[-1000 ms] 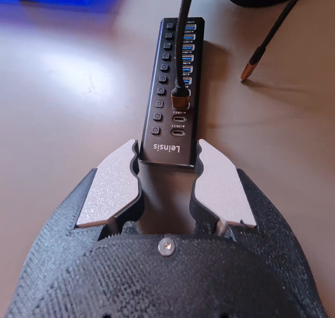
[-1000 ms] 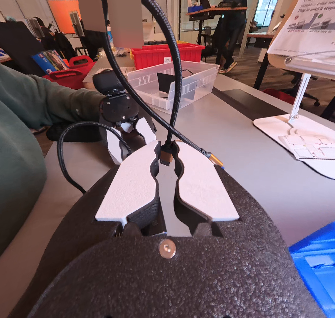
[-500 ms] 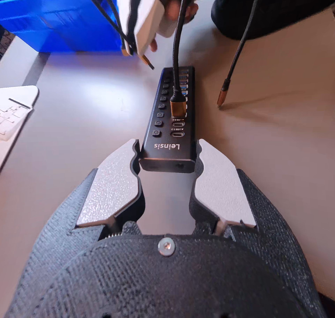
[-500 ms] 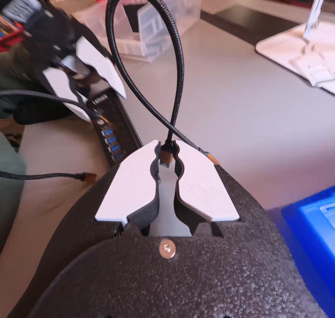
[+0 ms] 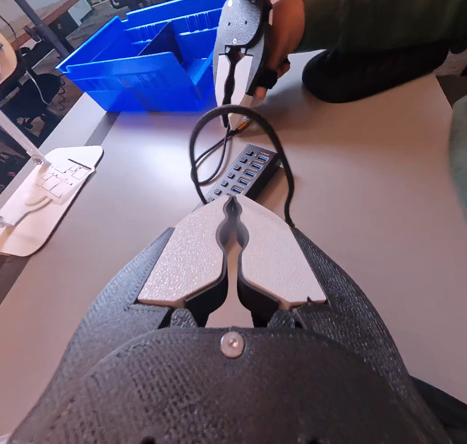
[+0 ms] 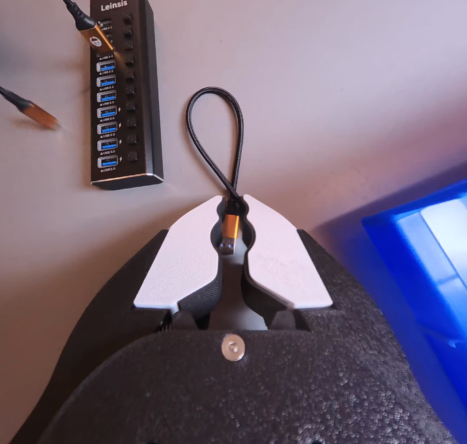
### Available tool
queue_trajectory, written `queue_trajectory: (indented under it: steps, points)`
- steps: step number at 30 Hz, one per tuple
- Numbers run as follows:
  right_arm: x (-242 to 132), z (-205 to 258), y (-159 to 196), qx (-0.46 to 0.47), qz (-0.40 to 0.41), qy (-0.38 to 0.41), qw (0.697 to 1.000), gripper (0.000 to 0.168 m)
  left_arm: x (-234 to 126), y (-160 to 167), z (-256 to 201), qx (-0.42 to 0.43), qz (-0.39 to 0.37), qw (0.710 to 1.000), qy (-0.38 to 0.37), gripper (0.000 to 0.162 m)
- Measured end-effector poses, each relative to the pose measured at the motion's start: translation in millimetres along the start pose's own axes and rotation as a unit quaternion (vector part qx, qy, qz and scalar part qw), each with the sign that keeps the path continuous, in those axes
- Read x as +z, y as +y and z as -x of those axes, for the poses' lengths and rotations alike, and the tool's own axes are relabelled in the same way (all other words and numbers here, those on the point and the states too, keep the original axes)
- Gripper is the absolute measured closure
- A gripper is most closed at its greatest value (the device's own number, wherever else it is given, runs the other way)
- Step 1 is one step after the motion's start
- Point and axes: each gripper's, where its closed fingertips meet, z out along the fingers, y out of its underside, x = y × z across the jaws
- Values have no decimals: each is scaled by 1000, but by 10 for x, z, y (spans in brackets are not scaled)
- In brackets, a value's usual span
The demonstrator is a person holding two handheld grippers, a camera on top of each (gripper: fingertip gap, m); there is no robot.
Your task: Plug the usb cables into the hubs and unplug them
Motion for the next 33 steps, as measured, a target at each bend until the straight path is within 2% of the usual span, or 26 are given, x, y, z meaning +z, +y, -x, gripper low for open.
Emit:
queue_trajectory:
  steps: [1, 4, 7, 10, 12, 14, 18, 20, 26, 33]
  points:
    - [-13, -24, -16, -2, -2, 11, 1000, 154, -16, 7, 45, -7, -3, 1000, -6, 161]
    - [-138, 9, -247, -21, -41, 51, 998, 129, -75, 33, 183, -27, -9, 999, -27, 151]
    - [-175, 458, -546, -77, -67, 19, 995, 112, -131, -5, 293, -41, -29, 998, -46, 143]
    - [167, 852, -554, -140, 10, -13, 990, 89, -144, 8, 371, -65, -42, 995, -55, 132]
    - [455, 933, -532, -168, 63, -16, 984, 79, -136, 63, 404, -82, -42, 994, -56, 124]
    - [670, 952, -489, -174, 116, -32, 977, 80, -145, 126, 431, -92, -39, 993, -60, 119]
    - [769, 939, -568, -156, 139, -66, 976, 101, -190, 172, 460, -100, -43, 992, -62, 114]
    - [766, 983, -589, -155, 122, -90, 976, 108, -199, 179, 471, -106, -48, 991, -58, 110]
    - [601, 1052, -536, -134, 58, -138, 980, 110, -138, 262, 386, -148, -51, 988, -10, 92]
    - [236, 1049, -611, -79, -45, -195, 977, 110, -89, 196, 281, -168, -77, 982, 28, 89]
